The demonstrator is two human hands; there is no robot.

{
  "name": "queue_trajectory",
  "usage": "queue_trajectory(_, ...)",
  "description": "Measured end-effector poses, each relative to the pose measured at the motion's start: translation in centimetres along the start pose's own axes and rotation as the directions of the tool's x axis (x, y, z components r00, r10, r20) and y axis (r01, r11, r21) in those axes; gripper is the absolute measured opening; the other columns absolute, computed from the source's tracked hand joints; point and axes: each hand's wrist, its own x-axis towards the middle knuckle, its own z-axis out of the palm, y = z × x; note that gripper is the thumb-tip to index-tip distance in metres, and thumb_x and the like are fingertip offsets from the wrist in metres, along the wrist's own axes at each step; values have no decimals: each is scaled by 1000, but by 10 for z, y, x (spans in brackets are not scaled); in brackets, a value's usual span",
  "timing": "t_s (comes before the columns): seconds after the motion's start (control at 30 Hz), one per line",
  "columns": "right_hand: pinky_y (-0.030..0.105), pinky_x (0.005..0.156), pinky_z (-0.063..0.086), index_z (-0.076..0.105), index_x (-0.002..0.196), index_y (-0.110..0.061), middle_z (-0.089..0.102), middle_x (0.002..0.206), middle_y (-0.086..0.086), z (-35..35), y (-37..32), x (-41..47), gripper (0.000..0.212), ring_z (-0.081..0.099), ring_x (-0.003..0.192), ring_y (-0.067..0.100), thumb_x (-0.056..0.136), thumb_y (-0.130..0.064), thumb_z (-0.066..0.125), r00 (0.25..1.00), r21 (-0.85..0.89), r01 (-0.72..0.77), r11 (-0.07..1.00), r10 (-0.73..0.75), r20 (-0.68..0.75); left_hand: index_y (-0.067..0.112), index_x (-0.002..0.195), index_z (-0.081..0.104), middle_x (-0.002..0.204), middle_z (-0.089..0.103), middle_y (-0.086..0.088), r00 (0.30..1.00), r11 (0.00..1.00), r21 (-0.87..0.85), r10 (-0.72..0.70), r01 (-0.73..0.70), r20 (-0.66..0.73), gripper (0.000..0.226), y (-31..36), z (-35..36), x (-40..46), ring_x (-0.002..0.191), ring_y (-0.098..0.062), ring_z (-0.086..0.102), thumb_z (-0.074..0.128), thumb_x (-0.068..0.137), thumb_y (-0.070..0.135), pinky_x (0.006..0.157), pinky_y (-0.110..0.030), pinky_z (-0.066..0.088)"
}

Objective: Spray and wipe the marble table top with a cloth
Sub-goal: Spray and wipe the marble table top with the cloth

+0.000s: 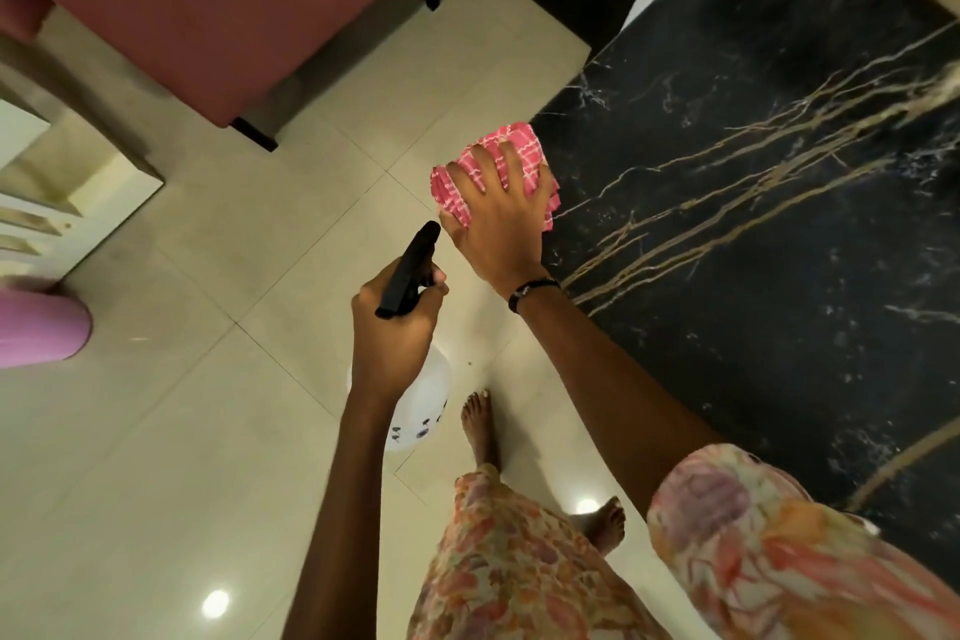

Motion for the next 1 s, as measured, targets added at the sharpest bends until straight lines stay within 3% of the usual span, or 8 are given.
queue_trajectory(0.13, 62, 107, 23, 66, 115, -21, 62, 123, 4, 2, -14, 28, 40, 46, 127, 27, 87, -49, 56, 996, -12, -33, 999, 34, 88, 13, 76, 62, 82, 63, -18, 1000, 1000, 2, -27, 27, -4, 10, -1, -7, 4, 46, -25, 38, 52, 76, 12, 49, -32, 35)
queue_trajectory(0.23, 60, 108, 23, 66, 114, -20, 63, 124, 4, 4, -15, 25, 39, 47, 128, 27, 88, -48, 57, 992, 74, -130, 989, 130, 6, 17, 75, 62, 82, 64, -15, 1000, 1000, 4, -28, 28, -6, 11, 2, -15, 6, 44, -23, 37, 52, 76, 13, 49, -30, 35)
queue_trajectory(0.37, 58, 111, 18, 55, 133, -24, 50, 143, 4, 1, -11, 14, 50, 35, 139, 31, 91, -51, 51, 944, 112, -325, 939, 329, -19, 13, 76, 62, 83, 64, -15, 1000, 1000, 1, -4, 4, -14, 11, 8, -25, 11, 43, -20, 37, 53, 79, 7, 48, -27, 35)
queue_trajectory(0.47, 58, 113, 15, 47, 139, -24, 46, 146, 5, -4, -8, 2, 55, 32, 141, 32, 92, -52, 48, 966, 84, -259, 962, 259, 17, 9, 78, 61, 83, 63, -18, 1000, 1000, -12, 4, -4, -21, 10, 14, -29, 15, 44, -21, 36, 52, 80, 5, 47, -26, 34)
queue_trajectory(0.57, 58, 112, 17, 42, 142, -26, 43, 148, 4, -9, 7, -35, 58, 32, 140, 31, 91, -51, 53, 998, -1, -61, 998, 61, 34, 8, 78, 61, 84, 63, -21, 999, 1000, -21, -10, 10, -35, 12, 19, -30, 19, 43, -23, 36, 53, 83, 1, 45, -25, 33)
queue_trajectory(0.7, 61, 111, 22, 48, 137, -28, 47, 145, 3, -13, 28, -51, 52, 33, 140, 30, 90, -51, 52, 987, 65, 153, 986, -155, 37, 10, 78, 61, 84, 61, -26, 999, 1000, -27, -15, 14, -33, 14, 27, -26, 26, 45, -24, 35, 53, 83, 0, 46, -28, 32)
queue_trajectory(1.0, 57, 111, 22, 61, 122, -25, 60, 130, 0, -3, 62, 43, 51, 46, 129, 25, 89, -59, 45, 984, 159, 144, 977, -159, 86, 21, 75, 60, 84, 63, -22, 998, 1000, -7, 11, -12, -62, 9, 71, 9, 67, 46, -24, 41, 52, 75, 18, 52, -36, 39)
